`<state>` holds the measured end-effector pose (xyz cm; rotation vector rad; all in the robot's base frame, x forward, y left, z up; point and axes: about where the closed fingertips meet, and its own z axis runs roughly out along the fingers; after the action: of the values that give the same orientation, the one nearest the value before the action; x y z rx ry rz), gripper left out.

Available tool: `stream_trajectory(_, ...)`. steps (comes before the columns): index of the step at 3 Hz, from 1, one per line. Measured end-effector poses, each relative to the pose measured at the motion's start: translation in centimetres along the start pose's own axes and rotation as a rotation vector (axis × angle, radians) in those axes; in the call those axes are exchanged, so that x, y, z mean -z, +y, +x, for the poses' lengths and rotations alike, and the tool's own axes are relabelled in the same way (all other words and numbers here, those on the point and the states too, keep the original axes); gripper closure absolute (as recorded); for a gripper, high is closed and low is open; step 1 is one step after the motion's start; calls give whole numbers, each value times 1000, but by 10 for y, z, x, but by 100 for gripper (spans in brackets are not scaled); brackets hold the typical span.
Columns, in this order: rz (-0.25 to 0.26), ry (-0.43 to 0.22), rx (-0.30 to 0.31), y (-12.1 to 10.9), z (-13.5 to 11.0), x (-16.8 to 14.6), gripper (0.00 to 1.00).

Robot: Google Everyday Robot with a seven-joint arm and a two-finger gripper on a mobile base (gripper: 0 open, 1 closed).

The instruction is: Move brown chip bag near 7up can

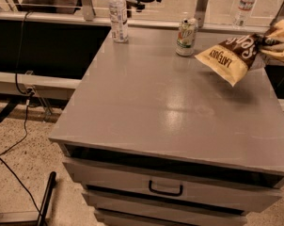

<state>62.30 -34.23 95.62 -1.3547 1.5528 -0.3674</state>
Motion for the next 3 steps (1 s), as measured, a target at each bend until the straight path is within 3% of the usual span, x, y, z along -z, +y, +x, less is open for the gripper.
stream_trajectory(1, 3, -4, 16, 3, 7, -16, 100)
stream_trajectory(3, -36, -70, -12, 12, 8, -49, 100)
